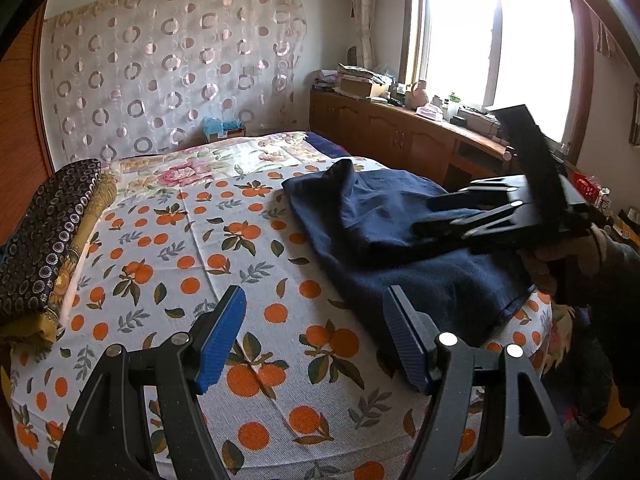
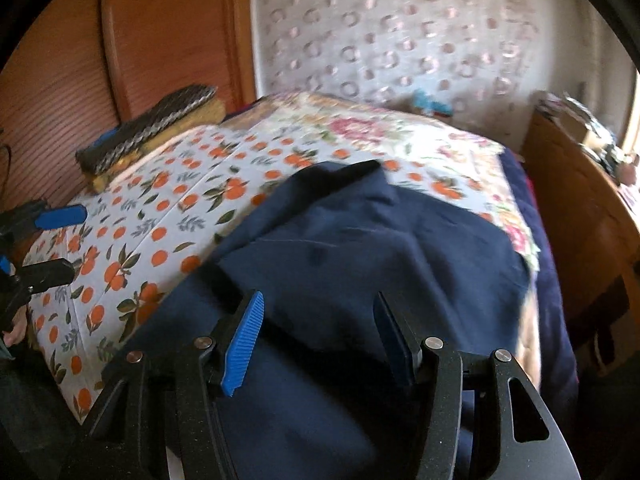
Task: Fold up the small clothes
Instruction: 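Lower the folded edge and open the right tool, then grasp the shirt edge with the right tool and fold it over the bundle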
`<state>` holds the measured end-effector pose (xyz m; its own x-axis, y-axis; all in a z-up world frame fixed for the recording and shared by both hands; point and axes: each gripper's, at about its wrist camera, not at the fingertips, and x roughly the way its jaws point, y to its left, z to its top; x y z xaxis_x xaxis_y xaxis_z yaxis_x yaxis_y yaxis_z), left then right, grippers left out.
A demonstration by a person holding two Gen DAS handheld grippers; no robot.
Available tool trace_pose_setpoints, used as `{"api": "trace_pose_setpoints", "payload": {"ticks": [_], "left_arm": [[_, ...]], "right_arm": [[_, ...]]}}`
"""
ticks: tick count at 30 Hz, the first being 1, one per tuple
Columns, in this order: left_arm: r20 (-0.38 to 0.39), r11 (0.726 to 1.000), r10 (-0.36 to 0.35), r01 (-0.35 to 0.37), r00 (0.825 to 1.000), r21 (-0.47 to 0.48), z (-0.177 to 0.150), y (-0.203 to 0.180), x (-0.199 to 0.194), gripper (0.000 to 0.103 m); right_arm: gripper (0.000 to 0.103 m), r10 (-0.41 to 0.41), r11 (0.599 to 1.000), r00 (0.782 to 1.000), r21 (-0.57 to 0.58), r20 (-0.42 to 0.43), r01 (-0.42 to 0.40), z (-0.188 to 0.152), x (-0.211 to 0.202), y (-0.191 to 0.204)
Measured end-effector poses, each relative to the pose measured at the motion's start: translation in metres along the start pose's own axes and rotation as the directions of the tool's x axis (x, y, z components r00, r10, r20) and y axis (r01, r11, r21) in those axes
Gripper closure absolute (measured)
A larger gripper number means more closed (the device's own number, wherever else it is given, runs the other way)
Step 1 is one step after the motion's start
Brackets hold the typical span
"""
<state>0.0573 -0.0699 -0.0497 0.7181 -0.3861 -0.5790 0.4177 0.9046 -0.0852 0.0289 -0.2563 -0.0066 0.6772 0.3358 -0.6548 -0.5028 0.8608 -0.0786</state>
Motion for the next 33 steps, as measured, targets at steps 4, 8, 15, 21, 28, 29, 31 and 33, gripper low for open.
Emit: {"api": "trace_pose_setpoints", "payload": {"ticks": [4,8,15,21,28,29,31,33], "left_arm": [[-0.006,1.000,-0.005,0.005,1.000,-0.003,-0.002,0.000,0.001,0.031],[-0.011,1.000,-0.008,0.008,1.000,-0.001,-0.003,-0.001,0.002,0.031],[-0.027,1.000,-0.019,0.019,0.999,0.003,-0.006,-0.004,0.007,0.031],[-0.033,1.000,-0.023,0.023,0.999,0.006,-0.007,-0.006,0.008,0.031],[-0.034,1.000,-0.029,0.029,0.999,0.002,-0.008,-0.007,0.009,0.031],[-0.034,1.000,-0.030,0.030,0.999,0.001,-0.008,-0.007,0.009,0.031],[-0.036,0.999,-0.032,0.032,0.999,0.000,-0.009,-0.008,0.010,0.031],[-0.040,0.999,-0.033,0.033,0.999,0.000,-0.011,-0.009,0.010,0.031]], "right_arm": [[0.044,0.040,0.998,0.998,-0.039,-0.056,-0.042,0.012,0.023,0.009],[0.044,0.066,0.995,0.991,-0.070,-0.112,-0.074,0.019,0.044,0.015],[0.089,0.066,0.997,0.993,-0.036,-0.095,-0.070,0.025,0.058,0.004],[0.099,-0.014,1.000,1.000,-0.021,-0.015,0.014,0.040,0.039,-0.021],[0.099,-0.238,0.967,0.968,0.109,0.075,0.229,0.071,0.005,-0.095],[0.099,-0.275,0.957,0.959,0.121,0.072,0.265,0.075,0.006,-0.106],[0.099,-0.323,0.939,0.945,0.139,0.046,0.315,0.079,0.014,-0.121],[0.099,-0.373,0.916,0.927,0.166,0.020,0.365,0.081,0.024,-0.135]]}}
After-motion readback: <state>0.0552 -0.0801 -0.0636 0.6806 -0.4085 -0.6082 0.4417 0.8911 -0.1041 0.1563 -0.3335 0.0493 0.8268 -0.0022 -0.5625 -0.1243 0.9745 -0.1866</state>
